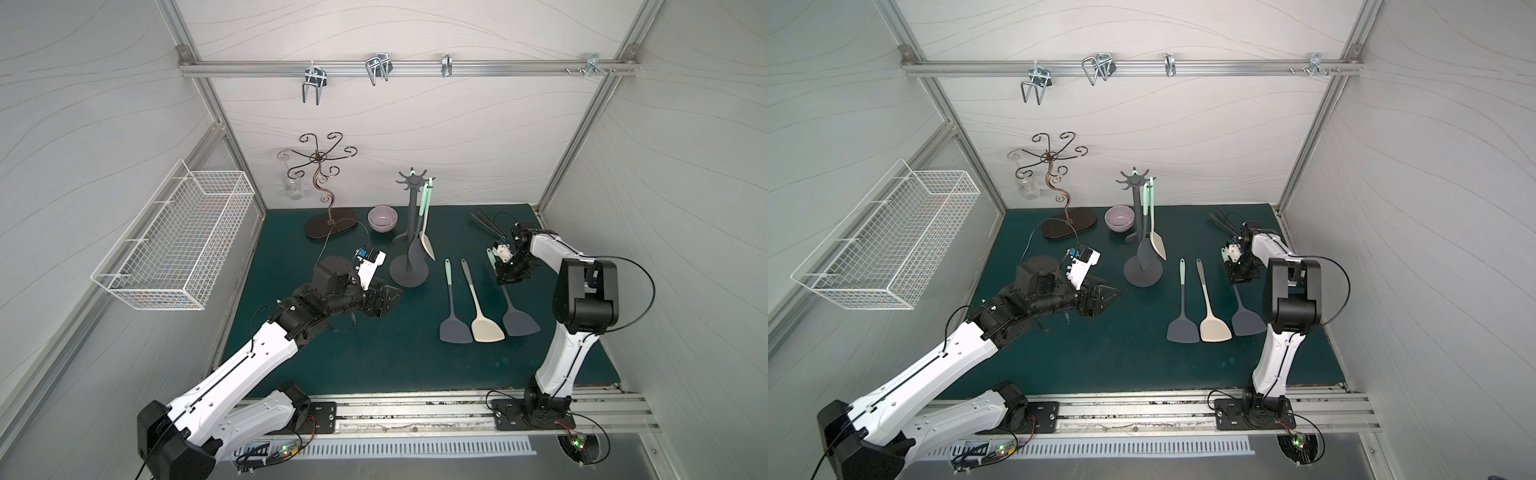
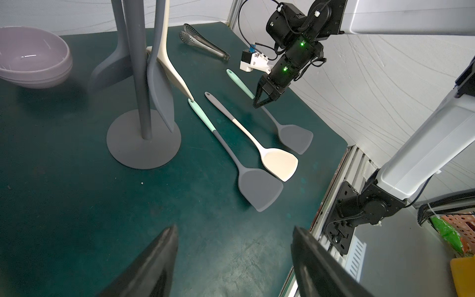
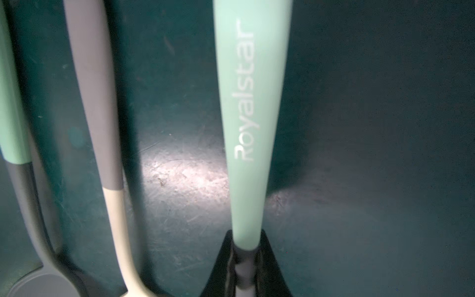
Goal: Take the spatula off the kitchen utensil rack
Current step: Place the spatula at the center of the board, then take off the spatula from the rack.
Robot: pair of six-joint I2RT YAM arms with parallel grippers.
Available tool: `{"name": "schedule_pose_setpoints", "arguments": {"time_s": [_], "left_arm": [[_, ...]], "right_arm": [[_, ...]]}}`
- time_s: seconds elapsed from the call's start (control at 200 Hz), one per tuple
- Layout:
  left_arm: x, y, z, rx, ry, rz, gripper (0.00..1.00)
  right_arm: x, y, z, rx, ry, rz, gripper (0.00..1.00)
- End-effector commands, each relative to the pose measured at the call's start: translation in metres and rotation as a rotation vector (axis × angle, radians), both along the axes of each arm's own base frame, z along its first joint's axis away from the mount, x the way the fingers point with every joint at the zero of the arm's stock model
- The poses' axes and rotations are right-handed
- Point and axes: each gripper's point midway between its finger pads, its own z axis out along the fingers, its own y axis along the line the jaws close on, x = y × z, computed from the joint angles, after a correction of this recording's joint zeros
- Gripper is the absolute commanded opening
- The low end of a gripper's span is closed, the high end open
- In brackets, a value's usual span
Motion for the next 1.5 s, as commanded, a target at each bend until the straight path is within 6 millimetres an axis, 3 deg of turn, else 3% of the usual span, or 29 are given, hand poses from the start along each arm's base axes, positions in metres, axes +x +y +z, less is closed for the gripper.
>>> {"name": "schedule_pose_setpoints", "arguments": {"time_s": [0.0,0.275,0.395,0.6,0.865,1.005,1.281,1.381,1.496], "left_arm": [[0.004,-0.001,0.012,-0.016,-0.05,0.004,0.74],[0.005,0.001,0.011,-0.004,-0.059,0.013,0.74],[0.005,0.003,0.01,0.003,-0.063,0.018,0.75],[0.006,0.006,0.01,0.013,-0.069,0.03,0.75],[0.007,0.009,0.008,0.03,-0.076,0.047,0.75],[0.01,0.013,0.006,0.047,-0.083,0.062,0.75],[0.024,0.03,-0.001,0.062,-0.07,0.138,0.75],[0.031,0.037,-0.004,0.068,-0.059,0.174,0.75],[0.041,0.045,-0.005,0.058,-0.047,0.21,0.75]], "right_arm": [[-0.003,0.003,-0.005,0.029,0.028,-0.017,0.0],[-0.009,0.006,-0.016,0.018,0.065,-0.008,0.02],[-0.01,0.008,-0.017,0.013,0.072,-0.001,0.11],[-0.01,0.007,-0.013,0.009,0.07,-0.001,0.22],[-0.01,0.007,0.0,0.001,0.053,-0.013,0.26],[-0.003,0.008,0.03,-0.007,-0.009,-0.019,0.28],[0.01,0.018,0.114,-0.015,-0.207,-0.015,0.29],[0.011,0.04,0.15,0.027,-0.335,-0.03,0.29],[0.006,0.09,0.198,0.16,-0.551,0.019,0.29]]}}
